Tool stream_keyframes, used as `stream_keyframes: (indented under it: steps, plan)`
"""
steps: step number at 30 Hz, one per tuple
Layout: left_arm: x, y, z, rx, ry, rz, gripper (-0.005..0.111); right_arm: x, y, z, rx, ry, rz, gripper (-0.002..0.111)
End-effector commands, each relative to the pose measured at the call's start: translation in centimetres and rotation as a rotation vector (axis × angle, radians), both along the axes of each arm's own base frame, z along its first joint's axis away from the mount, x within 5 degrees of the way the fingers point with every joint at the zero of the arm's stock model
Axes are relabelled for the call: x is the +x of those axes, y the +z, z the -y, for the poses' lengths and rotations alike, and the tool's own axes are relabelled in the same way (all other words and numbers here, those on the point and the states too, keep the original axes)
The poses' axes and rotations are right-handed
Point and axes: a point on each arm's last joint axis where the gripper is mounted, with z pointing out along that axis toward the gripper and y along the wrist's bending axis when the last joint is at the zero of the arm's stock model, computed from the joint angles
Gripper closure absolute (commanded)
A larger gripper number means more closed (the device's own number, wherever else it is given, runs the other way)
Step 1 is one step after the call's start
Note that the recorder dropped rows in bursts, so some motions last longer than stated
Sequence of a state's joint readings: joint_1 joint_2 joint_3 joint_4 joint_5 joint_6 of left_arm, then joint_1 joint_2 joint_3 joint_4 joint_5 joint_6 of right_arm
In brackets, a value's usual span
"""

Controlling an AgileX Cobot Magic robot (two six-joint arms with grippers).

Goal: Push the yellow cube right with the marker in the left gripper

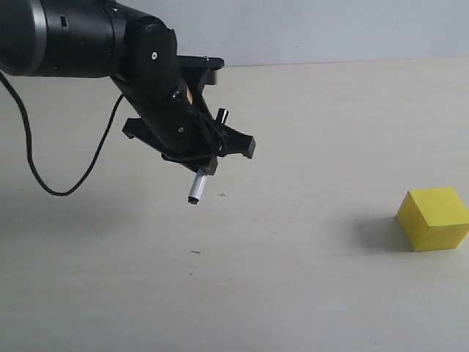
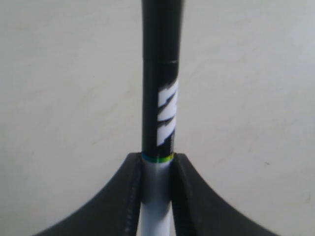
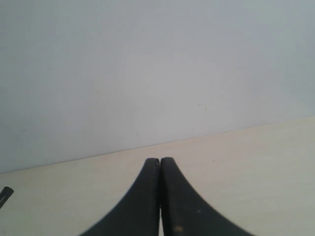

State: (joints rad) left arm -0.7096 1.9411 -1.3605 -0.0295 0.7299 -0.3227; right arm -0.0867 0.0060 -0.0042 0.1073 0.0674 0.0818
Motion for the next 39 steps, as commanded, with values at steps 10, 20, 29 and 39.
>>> stream_keyframes:
  steps: [10,20,29,39]
  plan:
    - [1.3,-3.3,0.5,-0.043,0.153,-0.186,0.107,0.0,-0.1,0.0,-0.007,-0.007,0.002,0.108]
    - [1.6,-5.1,1.1,-0.092,0.209,-0.222,0.107,0.0,-0.1,0.0,-0.007,-0.007,0.002,0.108]
    - [1.7,-7.3,1.3,-0.08,0.228,-0.253,0.107,0.0,-0.1,0.0,-0.007,-0.007,0.002,0.108]
    - [1.8,-7.4,1.3,-0.08,0.227,-0.25,0.097,0.0,-0.1,0.0,-0.007,-0.007,0.002,0.108]
